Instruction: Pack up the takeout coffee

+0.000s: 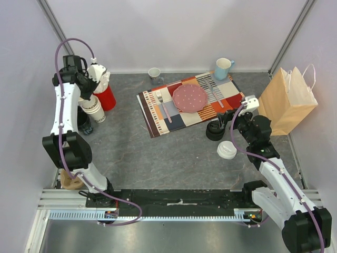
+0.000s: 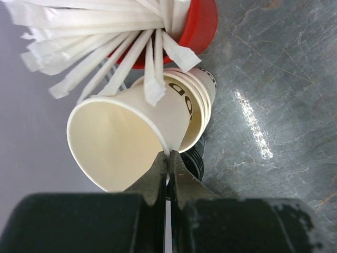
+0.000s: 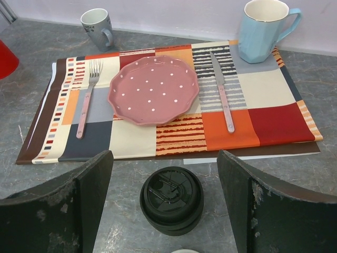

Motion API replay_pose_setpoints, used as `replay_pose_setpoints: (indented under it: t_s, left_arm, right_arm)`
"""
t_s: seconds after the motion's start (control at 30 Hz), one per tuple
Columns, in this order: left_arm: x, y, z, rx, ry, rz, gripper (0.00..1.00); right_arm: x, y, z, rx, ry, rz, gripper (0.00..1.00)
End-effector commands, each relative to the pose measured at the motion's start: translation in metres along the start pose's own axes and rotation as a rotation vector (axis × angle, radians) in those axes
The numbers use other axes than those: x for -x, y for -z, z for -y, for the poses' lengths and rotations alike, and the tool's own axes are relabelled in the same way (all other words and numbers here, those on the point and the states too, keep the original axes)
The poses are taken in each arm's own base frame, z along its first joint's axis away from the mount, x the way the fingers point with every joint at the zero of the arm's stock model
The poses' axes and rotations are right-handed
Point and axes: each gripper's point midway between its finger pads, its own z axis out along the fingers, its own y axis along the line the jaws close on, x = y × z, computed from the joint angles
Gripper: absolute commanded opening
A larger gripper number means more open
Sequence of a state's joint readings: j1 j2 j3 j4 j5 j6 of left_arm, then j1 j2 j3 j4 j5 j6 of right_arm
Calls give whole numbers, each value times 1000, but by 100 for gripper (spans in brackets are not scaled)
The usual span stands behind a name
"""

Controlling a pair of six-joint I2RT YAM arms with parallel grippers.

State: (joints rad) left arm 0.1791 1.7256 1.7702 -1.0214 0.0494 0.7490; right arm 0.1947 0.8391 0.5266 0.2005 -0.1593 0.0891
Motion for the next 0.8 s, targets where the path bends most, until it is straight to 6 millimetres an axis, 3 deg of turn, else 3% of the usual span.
replay_pose_setpoints:
  t_s: [0.0,0.23,0.33,0.4,0.43,0.6,0.63,0.7,0.77]
  left_arm:
    - [25,59,-22,119,21,113,2]
    - [45,132,-18,157,17,238,2]
    - [58,164,-2,125,14,333,2]
    - [68,180,25,45,-6,386,2]
    - [80,181,49,0,-35,402,2]
    - [98,158,142,-122,-182,341,2]
    - [105,158,172,-179,-231,346,2]
    - [107,155,204,-261,-277,344,2]
    - [104,150,250,-377,-360,339,2]
  right_arm:
    - [14,-3,-5,23,11,33,88]
    - [13,-3,-8,43,4,25,88]
    - [18,-2,-9,41,6,37,88]
    - [20,-1,-9,41,5,40,88]
    - [22,-1,-9,41,3,43,88]
    - [23,-1,-6,17,-5,29,88]
    - [23,0,-5,12,-4,25,88]
    - [25,1,-4,5,-5,19,88]
    - [28,4,-3,-4,-3,25,88]
